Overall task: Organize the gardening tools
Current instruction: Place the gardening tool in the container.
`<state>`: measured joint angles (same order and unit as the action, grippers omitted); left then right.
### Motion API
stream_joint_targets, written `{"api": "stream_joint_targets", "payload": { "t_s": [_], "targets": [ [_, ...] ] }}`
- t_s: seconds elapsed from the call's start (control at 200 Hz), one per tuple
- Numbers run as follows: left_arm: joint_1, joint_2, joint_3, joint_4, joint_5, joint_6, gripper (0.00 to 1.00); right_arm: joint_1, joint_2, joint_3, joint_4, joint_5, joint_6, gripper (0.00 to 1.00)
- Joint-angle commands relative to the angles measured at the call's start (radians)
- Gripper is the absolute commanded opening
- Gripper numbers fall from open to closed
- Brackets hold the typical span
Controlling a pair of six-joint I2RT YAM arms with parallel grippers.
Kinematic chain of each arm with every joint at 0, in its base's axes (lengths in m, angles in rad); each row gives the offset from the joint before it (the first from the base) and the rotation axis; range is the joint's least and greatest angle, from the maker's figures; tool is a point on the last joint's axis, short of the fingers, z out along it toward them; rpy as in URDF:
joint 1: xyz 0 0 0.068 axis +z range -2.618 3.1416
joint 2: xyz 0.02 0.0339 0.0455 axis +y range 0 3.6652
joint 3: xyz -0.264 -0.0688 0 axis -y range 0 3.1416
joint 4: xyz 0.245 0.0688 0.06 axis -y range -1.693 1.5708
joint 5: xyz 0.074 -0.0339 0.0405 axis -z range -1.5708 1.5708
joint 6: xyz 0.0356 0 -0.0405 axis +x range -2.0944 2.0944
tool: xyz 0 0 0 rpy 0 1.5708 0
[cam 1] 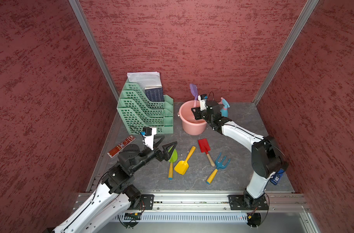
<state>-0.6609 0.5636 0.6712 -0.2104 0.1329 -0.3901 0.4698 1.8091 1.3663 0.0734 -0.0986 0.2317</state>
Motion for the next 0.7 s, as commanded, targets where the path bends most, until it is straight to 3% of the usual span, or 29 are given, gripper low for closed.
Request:
{"api": "stream_joint_targets", "payload": {
  "t_s": [0.0,0.145,0.19,0.23,0.32,0.4,0.501,0.696],
  "targets": [
    [0.019,0.010,-0.001,-0.009,0.006,-0.025,1.00,-0.008,0.015,0.027,0.021,0.038,-0.017,0.00],
    [0.030,0.041,0.042,-0.085,-0.037,-0.057,1.00,-0.008,0.023,0.021,0.014,0.051,-0.022,0.00],
    [0.032,0.052,0.057,-0.112,-0.053,-0.068,1.00,-0.008,0.024,0.019,0.011,0.053,-0.023,0.05],
    [0.033,0.059,0.069,-0.132,-0.063,-0.075,1.00,-0.009,0.021,0.016,0.013,0.052,-0.023,0.15],
    [0.034,0.070,0.092,-0.174,-0.083,-0.094,1.00,-0.008,0.013,0.005,0.023,0.058,-0.022,0.47],
    [0.035,0.083,0.116,-0.220,-0.094,-0.110,1.00,-0.008,0.001,-0.005,0.028,0.068,-0.020,0.63],
    [0.036,0.104,0.152,-0.299,-0.111,-0.136,1.00,-0.009,-0.017,-0.013,0.030,0.075,-0.019,0.70],
    [0.033,0.139,0.213,-0.460,-0.077,-0.183,1.00,-0.008,-0.085,-0.034,0.023,0.079,-0.010,0.73]
  ]
}}
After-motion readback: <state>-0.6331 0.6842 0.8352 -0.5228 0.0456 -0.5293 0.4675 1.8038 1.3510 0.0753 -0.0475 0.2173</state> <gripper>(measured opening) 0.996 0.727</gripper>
